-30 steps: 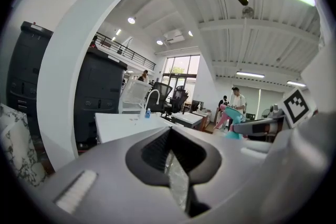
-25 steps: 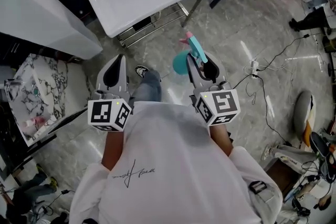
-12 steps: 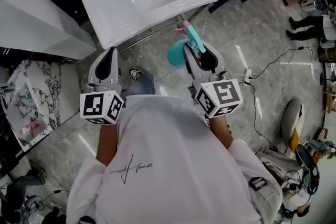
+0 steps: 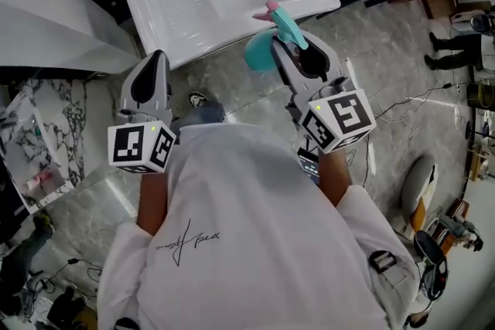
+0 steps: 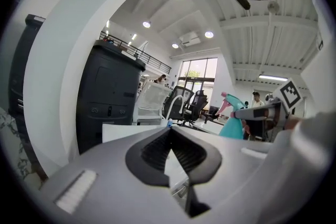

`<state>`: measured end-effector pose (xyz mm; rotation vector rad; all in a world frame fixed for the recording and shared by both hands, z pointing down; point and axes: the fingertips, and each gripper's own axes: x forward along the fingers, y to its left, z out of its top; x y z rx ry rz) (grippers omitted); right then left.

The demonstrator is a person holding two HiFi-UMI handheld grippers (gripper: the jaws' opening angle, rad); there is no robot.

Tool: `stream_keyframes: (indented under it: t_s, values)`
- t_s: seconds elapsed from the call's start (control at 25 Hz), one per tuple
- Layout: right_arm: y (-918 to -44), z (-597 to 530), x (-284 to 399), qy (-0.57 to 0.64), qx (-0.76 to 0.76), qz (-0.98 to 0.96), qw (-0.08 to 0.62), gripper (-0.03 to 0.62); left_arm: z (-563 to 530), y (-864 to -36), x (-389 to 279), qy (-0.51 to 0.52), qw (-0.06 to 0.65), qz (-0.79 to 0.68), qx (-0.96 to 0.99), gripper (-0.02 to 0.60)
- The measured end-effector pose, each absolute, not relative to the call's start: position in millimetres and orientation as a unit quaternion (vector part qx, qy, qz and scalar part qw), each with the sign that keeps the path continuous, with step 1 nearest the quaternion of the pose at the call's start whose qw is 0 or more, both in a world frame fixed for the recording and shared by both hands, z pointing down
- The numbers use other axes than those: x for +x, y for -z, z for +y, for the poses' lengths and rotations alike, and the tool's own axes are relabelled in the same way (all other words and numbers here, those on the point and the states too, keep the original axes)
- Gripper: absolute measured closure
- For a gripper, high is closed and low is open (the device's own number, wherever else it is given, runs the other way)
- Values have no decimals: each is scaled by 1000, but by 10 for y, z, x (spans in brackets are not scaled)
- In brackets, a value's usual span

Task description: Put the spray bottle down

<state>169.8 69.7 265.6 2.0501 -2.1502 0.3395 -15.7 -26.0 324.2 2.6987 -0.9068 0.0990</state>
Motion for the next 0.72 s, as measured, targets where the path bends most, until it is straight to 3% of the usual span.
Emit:
stream_keyframes:
  t_s: [0.72]
  values:
    - [-2642,-378,1573,-113,628,-764,95,467,-862,-3209,-483,-23,148,-366,919,545]
